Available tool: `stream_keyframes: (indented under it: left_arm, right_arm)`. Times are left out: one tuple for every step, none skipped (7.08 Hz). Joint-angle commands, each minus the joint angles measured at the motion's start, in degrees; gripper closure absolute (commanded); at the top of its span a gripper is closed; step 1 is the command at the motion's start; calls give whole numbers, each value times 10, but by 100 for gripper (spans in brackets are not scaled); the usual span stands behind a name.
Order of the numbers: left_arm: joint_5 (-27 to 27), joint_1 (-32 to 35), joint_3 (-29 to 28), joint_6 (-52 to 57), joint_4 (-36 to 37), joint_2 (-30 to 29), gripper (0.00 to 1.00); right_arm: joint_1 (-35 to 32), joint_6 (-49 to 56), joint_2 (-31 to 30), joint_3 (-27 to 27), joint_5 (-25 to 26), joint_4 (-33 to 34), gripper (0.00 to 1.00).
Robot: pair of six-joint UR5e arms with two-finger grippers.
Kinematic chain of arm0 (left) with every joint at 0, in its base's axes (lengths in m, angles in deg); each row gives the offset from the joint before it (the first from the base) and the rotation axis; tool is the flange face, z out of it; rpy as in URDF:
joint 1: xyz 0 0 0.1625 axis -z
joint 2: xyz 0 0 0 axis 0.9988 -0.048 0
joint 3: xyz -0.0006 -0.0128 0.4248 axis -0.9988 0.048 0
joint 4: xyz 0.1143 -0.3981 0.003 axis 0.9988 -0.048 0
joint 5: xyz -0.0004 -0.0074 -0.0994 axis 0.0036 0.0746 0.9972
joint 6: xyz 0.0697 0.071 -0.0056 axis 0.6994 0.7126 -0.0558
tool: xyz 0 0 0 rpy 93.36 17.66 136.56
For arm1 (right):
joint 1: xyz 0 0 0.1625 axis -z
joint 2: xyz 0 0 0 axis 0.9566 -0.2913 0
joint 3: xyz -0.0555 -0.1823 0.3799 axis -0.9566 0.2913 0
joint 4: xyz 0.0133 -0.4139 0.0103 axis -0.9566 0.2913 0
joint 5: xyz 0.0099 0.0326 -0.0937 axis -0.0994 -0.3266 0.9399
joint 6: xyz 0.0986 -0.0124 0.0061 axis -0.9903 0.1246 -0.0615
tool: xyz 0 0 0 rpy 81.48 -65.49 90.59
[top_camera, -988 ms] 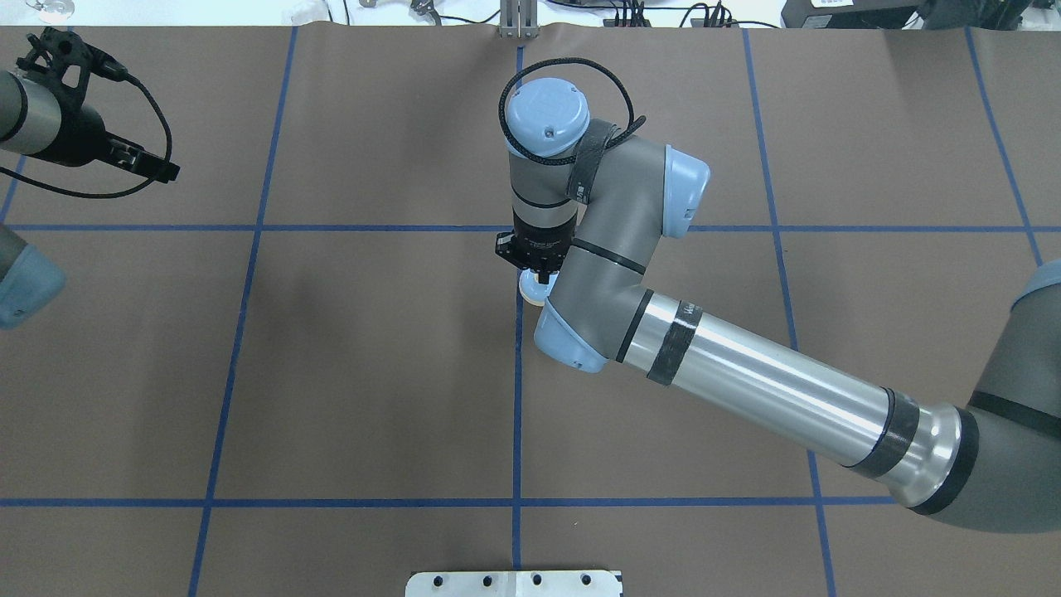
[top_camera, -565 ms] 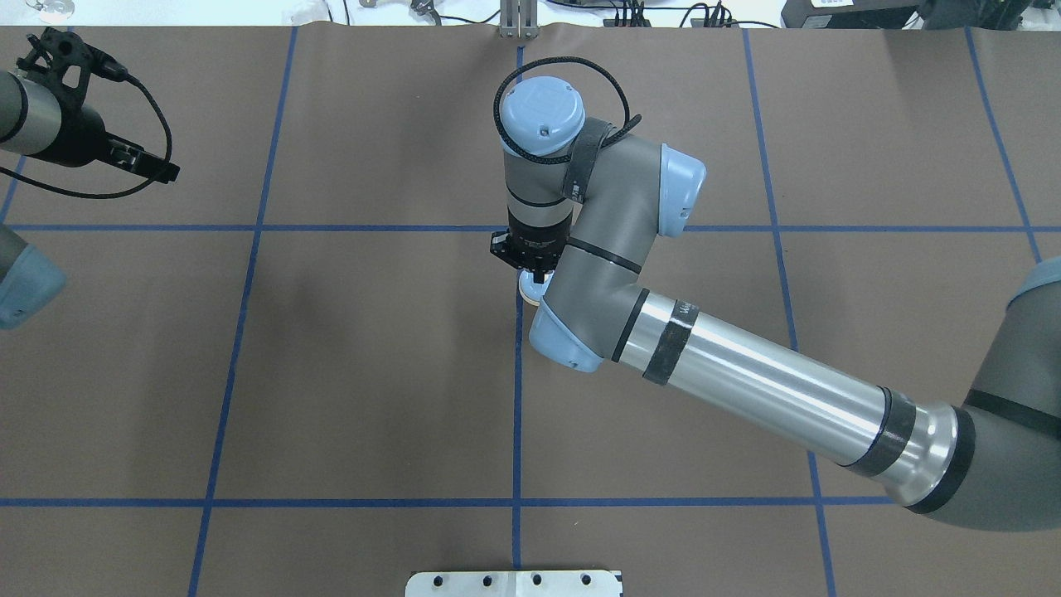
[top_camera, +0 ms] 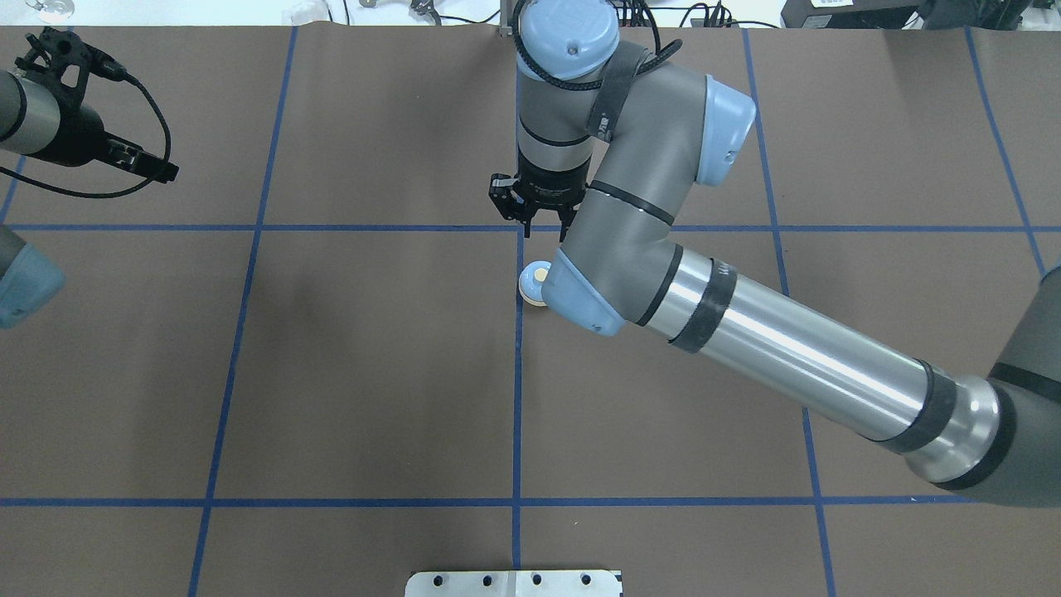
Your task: Place and press bell with both arms
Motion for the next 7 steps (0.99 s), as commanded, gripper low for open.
stream_keyframes:
  left_arm:
    - [61,44,0,36,21,14,0]
    - [97,86,1,102,49,34,0]
    - [111,129,1,172,80,57,0]
    - [110,169,1,264,146,67,0]
    - [110,217,1,357,234,67,0]
    - [110,251,2,403,292,68,0]
    - [110,271,-1,405,311,71,0]
  right_arm:
    - [-65,64,-153,-197,-5,60,0]
    - [-110,157,-226,-265,-11,66,0]
    - [-158,214,-278,-291,-41,86,0]
    - [-199,280,-323,-297,-49,90,0]
    - [-251,393,-372,-301,-50,90,0]
    - [-301,494,-415,-300,-65,90,0]
    - [-347,579,-464,-291,-108,84,0]
